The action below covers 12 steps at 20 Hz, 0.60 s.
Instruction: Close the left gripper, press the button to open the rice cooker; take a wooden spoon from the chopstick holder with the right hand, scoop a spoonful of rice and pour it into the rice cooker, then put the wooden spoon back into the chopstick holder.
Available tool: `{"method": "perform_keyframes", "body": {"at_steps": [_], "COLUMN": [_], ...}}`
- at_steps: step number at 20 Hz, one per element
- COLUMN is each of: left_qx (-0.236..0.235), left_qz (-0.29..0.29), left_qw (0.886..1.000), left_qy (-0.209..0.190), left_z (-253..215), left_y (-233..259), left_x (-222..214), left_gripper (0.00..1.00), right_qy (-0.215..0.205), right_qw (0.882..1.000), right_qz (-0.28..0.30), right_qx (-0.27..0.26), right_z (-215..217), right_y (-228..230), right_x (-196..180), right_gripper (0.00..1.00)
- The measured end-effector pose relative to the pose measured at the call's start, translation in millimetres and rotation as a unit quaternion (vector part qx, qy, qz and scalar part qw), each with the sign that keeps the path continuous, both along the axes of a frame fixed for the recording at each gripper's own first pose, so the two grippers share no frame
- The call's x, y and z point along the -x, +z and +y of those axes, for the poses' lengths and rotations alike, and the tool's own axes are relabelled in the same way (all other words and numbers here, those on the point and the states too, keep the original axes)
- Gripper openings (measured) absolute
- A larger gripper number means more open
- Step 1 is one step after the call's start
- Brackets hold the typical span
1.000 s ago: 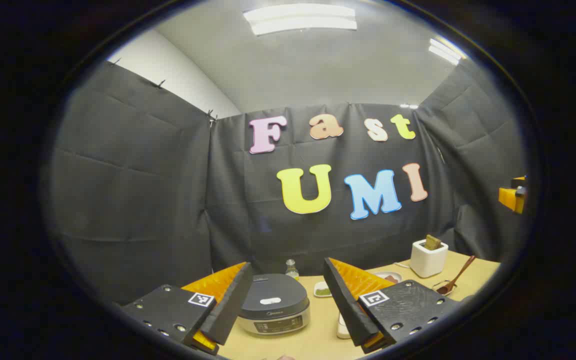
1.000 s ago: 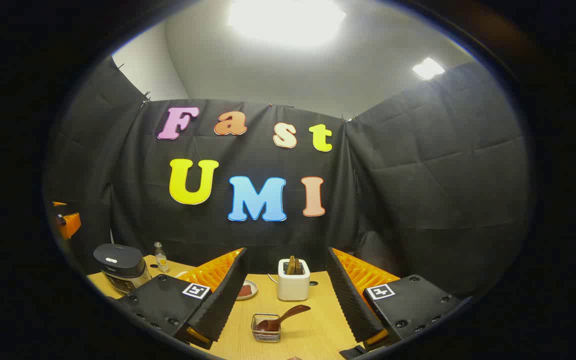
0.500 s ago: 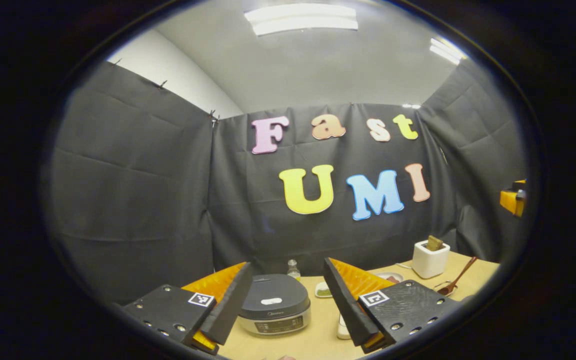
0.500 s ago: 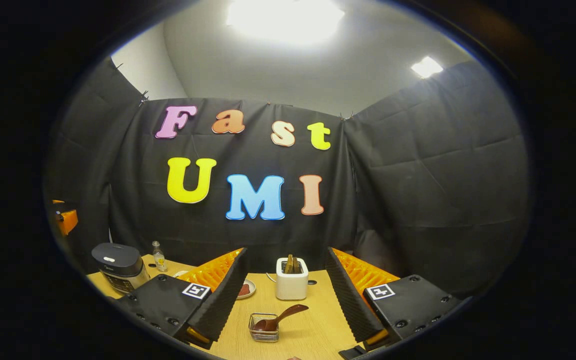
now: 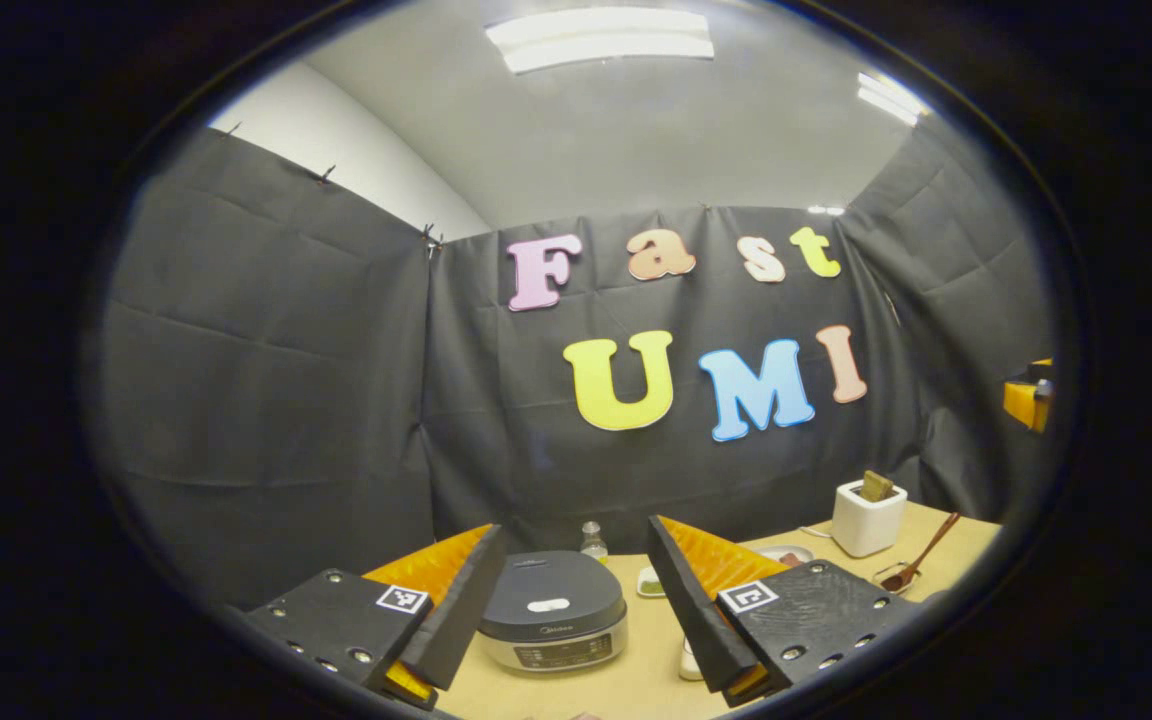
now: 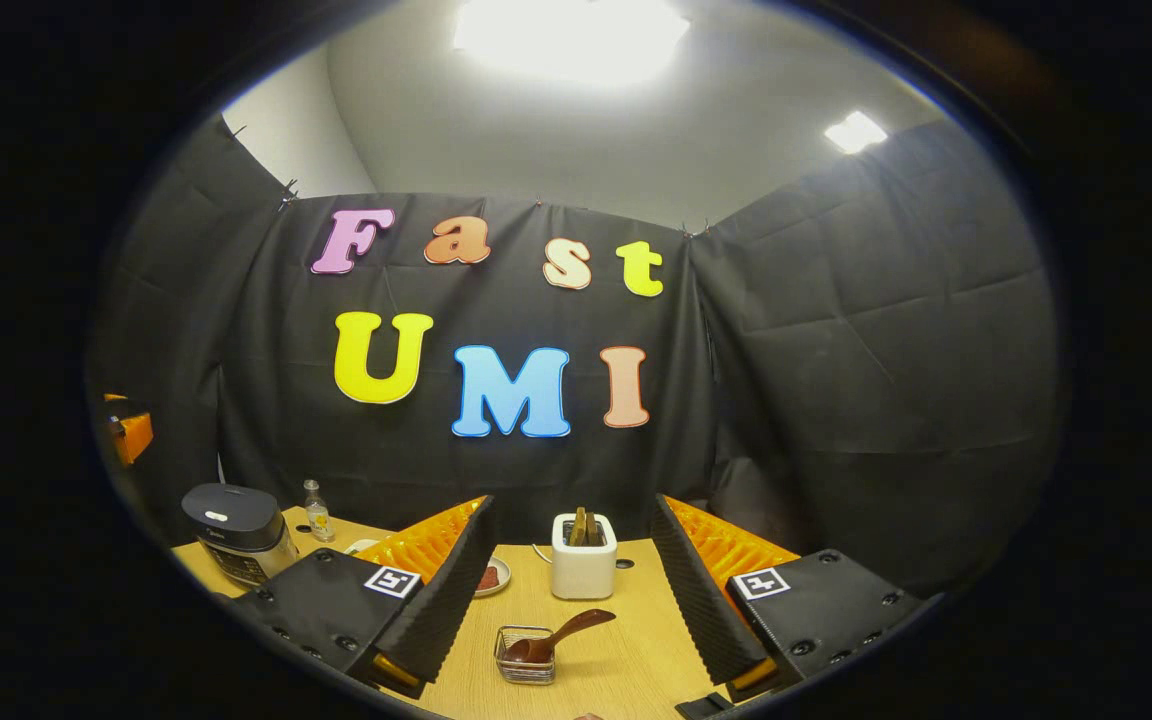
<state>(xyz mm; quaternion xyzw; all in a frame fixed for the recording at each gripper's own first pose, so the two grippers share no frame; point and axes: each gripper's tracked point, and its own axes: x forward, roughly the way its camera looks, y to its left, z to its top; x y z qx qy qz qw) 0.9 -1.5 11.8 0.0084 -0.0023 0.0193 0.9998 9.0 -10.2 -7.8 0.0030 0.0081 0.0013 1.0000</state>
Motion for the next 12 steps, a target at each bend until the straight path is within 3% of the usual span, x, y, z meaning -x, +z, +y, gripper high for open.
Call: {"method": "perform_keyframes", "body": {"at_steps": [9, 12], "left_qx": [-0.005, 0.000], "left_qz": [-0.005, -0.006], "left_qw": [1.000, 1.000], "left_qy": [-0.003, 0.001], "left_z": [-7, -8], "left_y": [8, 11], "left_x": [2, 2], "left_gripper": [0.89, 0.72], "right_qy": [0.005, 0.006], "right_qw": [1.000, 1.000], "right_qz": [0.001, 0.001], "right_qx": [-0.001, -0.002], "right_z": [-6, -9], "right_y": [-3, -3], "right_x": [-6, -8], "right_gripper": [0.98, 0.97]}}
